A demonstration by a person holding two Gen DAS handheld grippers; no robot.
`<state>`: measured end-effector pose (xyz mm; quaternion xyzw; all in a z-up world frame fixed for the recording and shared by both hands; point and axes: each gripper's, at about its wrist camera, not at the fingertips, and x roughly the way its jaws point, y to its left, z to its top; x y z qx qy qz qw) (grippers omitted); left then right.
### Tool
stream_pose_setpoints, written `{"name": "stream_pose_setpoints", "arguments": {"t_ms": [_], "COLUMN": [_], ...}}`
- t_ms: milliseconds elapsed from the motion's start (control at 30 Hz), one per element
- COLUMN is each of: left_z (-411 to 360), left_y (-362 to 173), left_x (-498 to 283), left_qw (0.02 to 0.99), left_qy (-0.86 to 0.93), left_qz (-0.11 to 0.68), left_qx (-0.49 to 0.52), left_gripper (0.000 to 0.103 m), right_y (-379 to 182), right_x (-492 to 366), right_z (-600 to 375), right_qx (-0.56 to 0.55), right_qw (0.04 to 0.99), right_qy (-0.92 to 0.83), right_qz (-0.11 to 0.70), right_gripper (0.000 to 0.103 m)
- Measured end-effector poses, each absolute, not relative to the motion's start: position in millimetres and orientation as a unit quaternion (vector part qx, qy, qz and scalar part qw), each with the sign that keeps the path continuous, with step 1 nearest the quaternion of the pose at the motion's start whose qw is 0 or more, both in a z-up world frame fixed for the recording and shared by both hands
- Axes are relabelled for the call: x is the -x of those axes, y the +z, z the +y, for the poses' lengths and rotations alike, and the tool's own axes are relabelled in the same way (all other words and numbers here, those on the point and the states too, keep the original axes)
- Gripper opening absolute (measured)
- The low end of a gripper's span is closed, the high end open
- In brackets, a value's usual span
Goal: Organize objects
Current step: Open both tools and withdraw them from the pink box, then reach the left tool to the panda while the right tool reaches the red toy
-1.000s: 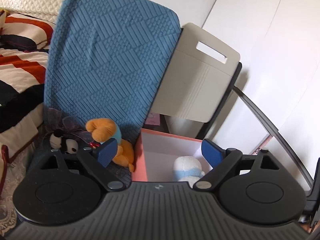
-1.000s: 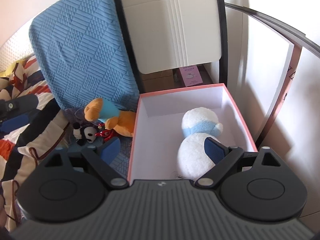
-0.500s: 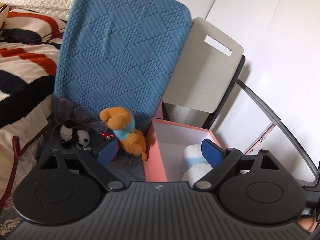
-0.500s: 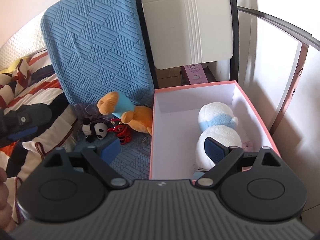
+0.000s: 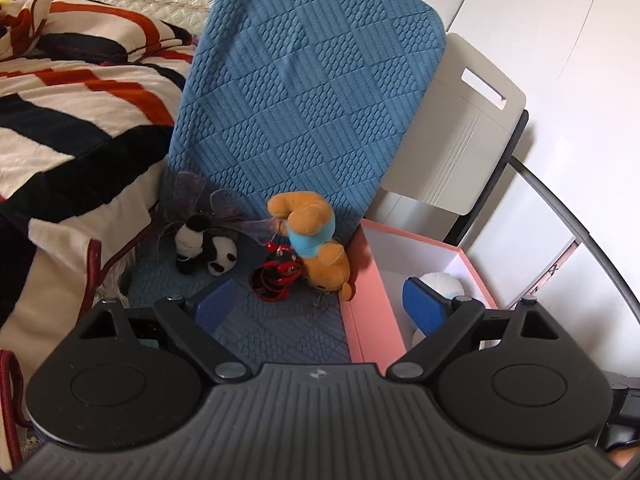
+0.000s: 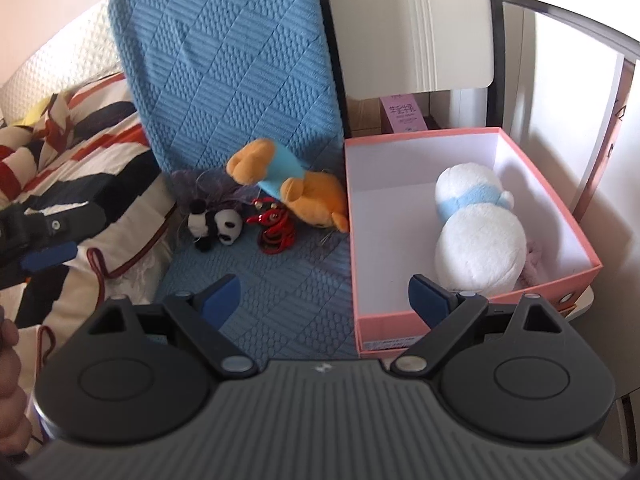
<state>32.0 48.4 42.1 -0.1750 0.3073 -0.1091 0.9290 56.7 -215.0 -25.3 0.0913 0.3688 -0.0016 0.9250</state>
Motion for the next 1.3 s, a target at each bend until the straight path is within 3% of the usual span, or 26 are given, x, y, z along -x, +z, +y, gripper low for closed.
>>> {"name": "stream_pose_setpoints", "arguments": {"t_ms": [367,633,800,1300], "left_z": [59.7,42.7,14.1,16.0], "left_y": [29.5,7.3,6.2,-47.5], "left_x": [-43.0,-80.7,-107.8,-205.1], "left_qw": [0.932,0.94,0.943,0.917], "left_qy": [-0.07,-0.024,0.02,0.068], "left_qz": [0.304,0.309,0.329,0.391], "left_qx": [0.187,0.141,0.05,0.04], "left_gripper": [0.093,0.093,0.093,0.093], "right_y": [-37.0,-60.1,-72.8,-119.3], "right_x": [-69.1,-98.3,-115.6,-173.2], "right_z": [-204.4,-201.4,-203.4,-181.7], "right_qx": [-0.089,-0.079,-0.083,-0.06], "right_qw": [0.922,0.921,0.921,0.93], "right_qy": [0.017,0.028,0.045,0.094], "right_qz": [0.376,0.38,0.377,0.35], "right_gripper": [0.093,0.093,0.093,0.092]}}
